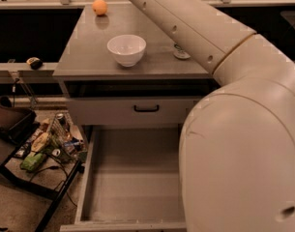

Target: Pick blue plastic bottle from middle drawer and place on counter

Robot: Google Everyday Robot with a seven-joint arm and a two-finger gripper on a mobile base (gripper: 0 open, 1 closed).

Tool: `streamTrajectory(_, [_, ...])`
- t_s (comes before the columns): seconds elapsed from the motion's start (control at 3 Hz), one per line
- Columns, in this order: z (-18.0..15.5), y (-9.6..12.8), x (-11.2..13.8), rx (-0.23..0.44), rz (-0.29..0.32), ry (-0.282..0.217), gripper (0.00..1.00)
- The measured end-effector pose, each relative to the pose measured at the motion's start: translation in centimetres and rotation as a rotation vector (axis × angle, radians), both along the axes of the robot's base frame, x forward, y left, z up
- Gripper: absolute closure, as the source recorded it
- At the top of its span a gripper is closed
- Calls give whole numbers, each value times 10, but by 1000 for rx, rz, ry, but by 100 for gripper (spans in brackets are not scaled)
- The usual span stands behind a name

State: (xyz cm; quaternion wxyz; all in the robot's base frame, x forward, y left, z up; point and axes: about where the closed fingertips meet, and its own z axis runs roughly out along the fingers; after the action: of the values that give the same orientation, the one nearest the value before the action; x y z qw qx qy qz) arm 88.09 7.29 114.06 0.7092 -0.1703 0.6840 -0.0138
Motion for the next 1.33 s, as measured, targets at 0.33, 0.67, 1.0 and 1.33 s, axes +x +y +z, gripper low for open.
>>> streamTrajectory(0.33, [-15, -1, 48, -58, -36, -50, 100])
streamTrajectory(0.67, [-36, -4, 77, -102, -66, -56, 100])
streamTrajectory(1.0, [-61, -18, 94, -78, -105, -3, 100])
streamTrajectory(1.33, [-87, -39, 107, -19, -158, 65, 100])
